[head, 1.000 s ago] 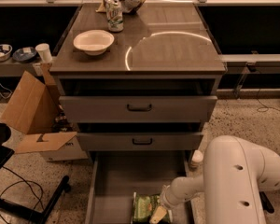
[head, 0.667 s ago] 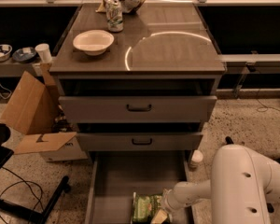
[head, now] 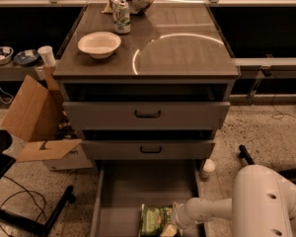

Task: Pick green jalapeno chip bag from bottom drawer and place on counter

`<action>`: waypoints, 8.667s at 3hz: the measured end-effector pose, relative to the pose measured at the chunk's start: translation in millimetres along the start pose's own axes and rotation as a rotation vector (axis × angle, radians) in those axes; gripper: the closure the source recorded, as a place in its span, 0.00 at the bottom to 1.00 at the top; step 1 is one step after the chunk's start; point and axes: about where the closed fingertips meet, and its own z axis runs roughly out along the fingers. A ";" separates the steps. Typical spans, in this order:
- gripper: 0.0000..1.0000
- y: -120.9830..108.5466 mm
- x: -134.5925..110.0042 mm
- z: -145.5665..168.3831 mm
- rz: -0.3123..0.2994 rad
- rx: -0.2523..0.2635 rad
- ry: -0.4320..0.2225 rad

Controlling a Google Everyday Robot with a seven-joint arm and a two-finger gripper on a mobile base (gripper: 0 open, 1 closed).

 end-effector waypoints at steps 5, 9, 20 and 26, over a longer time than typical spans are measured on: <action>0.00 -29.0 -20.0 -14.8 -0.065 0.043 0.036; 0.23 -17.0 9.4 34.1 -0.014 0.050 -0.101; 1.00 -80.6 -168.6 -310.7 0.007 0.009 0.535; 1.00 -104.2 -384.8 -644.8 0.186 0.454 0.684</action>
Offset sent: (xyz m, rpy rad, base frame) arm 0.0715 -0.0214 0.1017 -0.2272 -0.0925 0.1186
